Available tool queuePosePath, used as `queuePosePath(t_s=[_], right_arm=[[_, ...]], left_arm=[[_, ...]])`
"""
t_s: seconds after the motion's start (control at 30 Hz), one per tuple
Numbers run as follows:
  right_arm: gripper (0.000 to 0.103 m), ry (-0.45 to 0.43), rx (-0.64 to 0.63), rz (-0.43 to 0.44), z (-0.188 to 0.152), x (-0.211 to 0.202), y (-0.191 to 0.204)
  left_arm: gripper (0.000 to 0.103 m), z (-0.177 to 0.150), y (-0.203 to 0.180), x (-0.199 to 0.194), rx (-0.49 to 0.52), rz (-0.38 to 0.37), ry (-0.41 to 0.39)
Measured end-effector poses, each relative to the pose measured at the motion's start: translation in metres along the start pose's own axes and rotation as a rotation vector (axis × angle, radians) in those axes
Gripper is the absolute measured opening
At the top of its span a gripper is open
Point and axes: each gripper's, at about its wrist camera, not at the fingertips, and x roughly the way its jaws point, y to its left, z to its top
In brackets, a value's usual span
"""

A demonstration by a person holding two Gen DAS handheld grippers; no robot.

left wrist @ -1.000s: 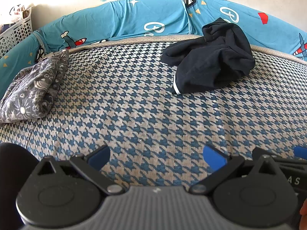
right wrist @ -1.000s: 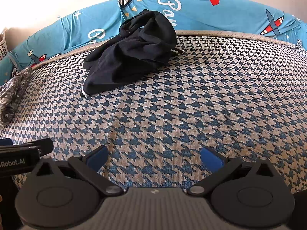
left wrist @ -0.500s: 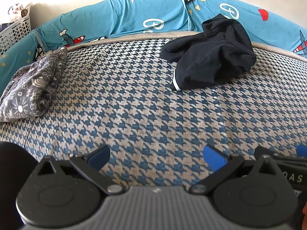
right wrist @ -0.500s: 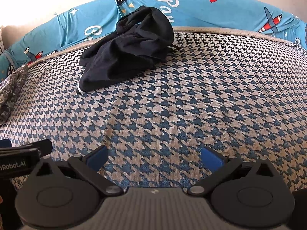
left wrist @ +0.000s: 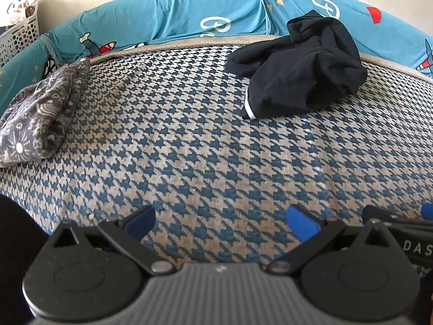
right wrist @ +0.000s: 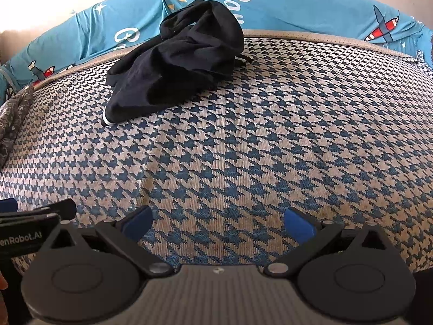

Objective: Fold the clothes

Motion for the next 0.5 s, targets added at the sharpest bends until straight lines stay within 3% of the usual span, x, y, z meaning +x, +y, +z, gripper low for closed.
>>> queuePosePath(t_s=[0.5], right_arm=[[0.103, 0.005, -0.029, -0.022, 0.011, 0.016, 0.006]], left_arm=[[0.103, 0.016, 0.003, 0.023, -0.018, -0.029, 0.009]])
